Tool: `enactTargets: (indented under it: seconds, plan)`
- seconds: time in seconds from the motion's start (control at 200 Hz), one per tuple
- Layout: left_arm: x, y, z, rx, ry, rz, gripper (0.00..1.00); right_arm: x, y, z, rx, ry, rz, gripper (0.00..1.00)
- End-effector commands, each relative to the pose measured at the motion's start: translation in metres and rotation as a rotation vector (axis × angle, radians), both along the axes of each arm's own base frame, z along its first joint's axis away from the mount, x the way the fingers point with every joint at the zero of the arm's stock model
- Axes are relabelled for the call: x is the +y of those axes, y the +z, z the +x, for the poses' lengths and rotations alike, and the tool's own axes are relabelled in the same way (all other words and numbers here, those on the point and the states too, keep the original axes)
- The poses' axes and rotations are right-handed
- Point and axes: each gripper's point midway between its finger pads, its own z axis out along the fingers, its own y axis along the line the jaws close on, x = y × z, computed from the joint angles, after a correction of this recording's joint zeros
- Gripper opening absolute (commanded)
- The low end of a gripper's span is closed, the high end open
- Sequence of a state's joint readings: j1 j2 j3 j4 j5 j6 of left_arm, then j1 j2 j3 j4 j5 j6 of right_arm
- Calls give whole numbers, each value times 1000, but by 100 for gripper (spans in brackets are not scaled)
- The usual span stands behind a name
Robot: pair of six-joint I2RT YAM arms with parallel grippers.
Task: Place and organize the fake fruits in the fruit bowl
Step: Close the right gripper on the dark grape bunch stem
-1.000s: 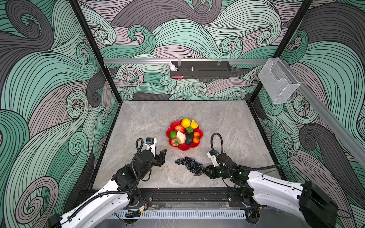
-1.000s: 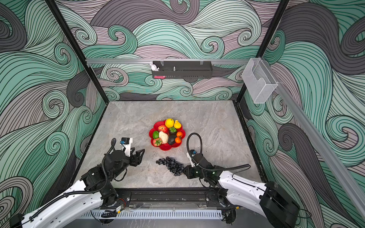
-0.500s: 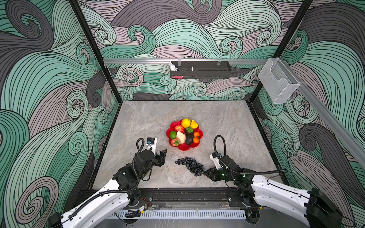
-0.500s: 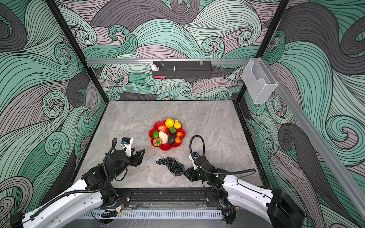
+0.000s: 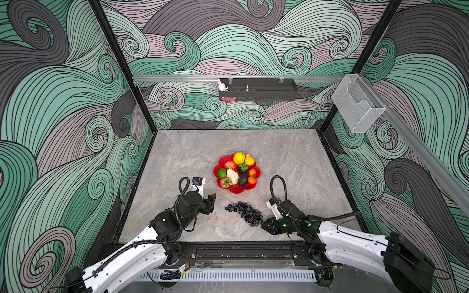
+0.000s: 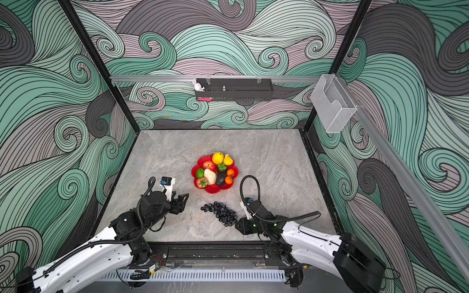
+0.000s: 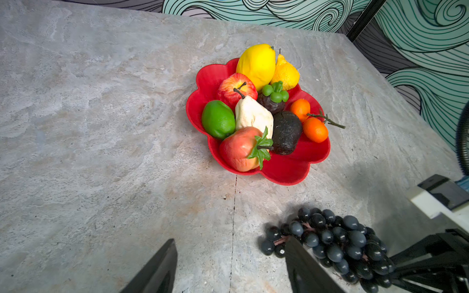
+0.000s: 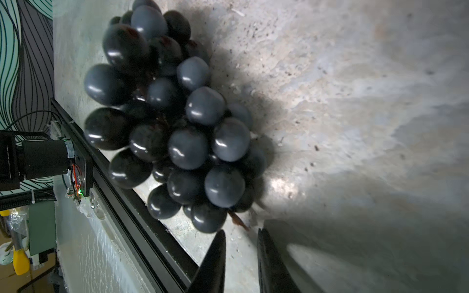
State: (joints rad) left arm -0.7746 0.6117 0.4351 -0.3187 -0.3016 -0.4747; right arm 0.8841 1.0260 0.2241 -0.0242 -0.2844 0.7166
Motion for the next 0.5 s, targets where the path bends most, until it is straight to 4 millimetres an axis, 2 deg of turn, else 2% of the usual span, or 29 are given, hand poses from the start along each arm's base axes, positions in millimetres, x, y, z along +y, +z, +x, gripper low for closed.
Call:
enactTargets:
  seconds: [0.0, 0.145, 0.245, 0.355, 0.495]
  plan:
    - [6, 11, 2, -36, 34, -32, 70, -6, -16, -2, 12, 5, -89, 25]
    - [11, 13, 0, -43, 43, -19, 70, -9, -19, 8, -16, -21, -162, 31]
    - [14, 12, -1, -45, 48, -15, 70, -9, -18, 14, -36, -35, -189, 31]
    - [14, 12, -1, -46, 49, -14, 70, 0, -13, 19, -57, -24, -171, 25]
    - [13, 12, 0, -44, 46, -5, 70, 1, -8, 20, -69, -23, -167, 17]
